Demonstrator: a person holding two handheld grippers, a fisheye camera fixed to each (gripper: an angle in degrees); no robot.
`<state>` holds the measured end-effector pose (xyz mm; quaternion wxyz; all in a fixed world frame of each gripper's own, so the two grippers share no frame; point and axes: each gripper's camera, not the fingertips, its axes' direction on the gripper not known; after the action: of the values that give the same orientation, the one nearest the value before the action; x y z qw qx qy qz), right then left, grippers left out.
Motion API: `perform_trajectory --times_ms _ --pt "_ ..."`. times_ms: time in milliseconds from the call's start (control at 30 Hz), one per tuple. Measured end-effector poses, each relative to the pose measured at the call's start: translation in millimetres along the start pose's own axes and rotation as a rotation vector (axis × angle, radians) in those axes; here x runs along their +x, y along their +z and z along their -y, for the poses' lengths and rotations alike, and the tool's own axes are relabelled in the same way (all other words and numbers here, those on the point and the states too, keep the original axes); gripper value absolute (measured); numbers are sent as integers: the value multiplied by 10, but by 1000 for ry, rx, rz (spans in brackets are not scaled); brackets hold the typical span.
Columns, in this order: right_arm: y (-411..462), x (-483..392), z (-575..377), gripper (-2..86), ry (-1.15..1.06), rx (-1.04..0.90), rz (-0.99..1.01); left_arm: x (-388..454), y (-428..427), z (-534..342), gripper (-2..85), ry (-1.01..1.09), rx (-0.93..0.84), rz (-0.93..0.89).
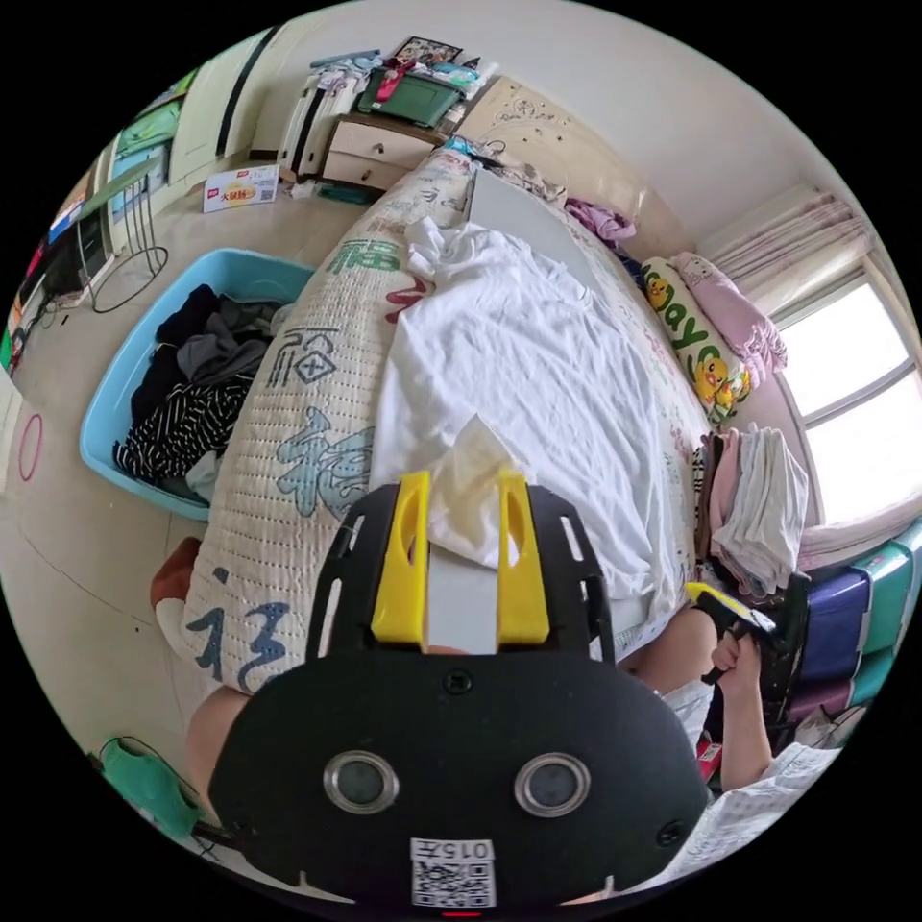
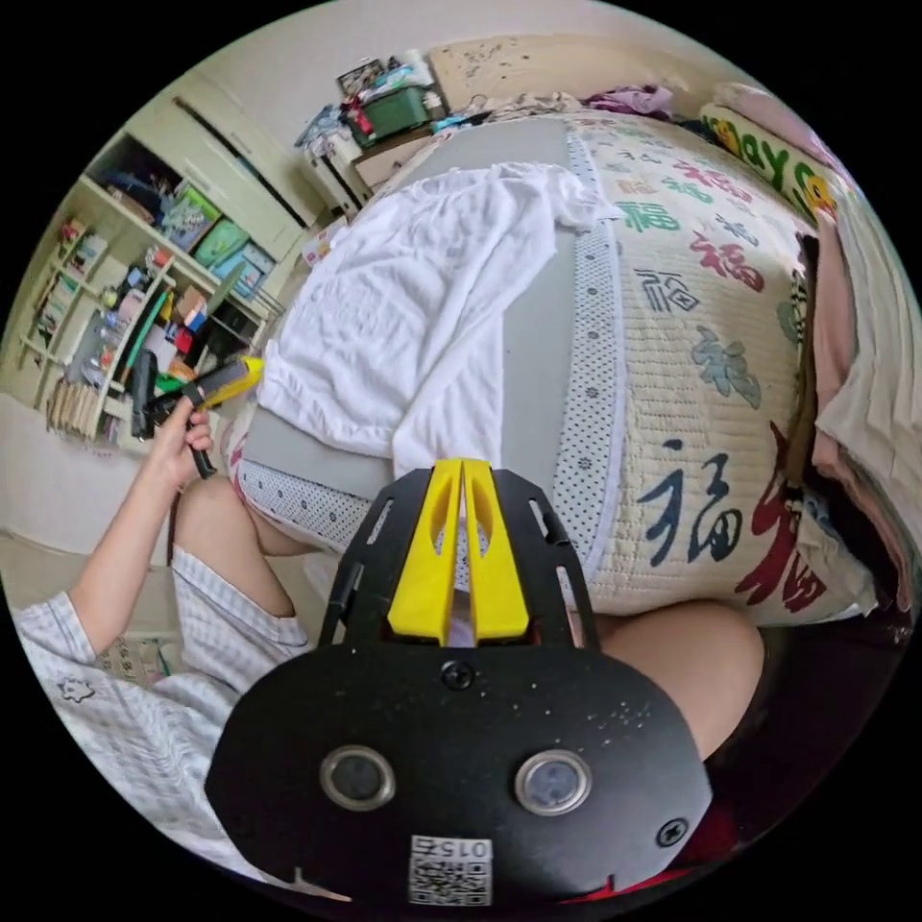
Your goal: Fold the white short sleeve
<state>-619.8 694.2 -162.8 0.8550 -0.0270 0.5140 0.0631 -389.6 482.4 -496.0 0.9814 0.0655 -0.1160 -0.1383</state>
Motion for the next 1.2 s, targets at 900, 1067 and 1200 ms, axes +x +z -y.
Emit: perform_trajectory --times_ms 900,1067,1200 --pt "-322 -996 149 0 -2 40 -30 -505 10 -1710 100 -219 154 -119" --pt "-562 -115 -73 -3 251 109 57 -513 40 -1772 3 -273 140 -94" --pt "-352 84 -133 -3 261 31 32 -608 -62 -1910 -5 -320 162 -154"
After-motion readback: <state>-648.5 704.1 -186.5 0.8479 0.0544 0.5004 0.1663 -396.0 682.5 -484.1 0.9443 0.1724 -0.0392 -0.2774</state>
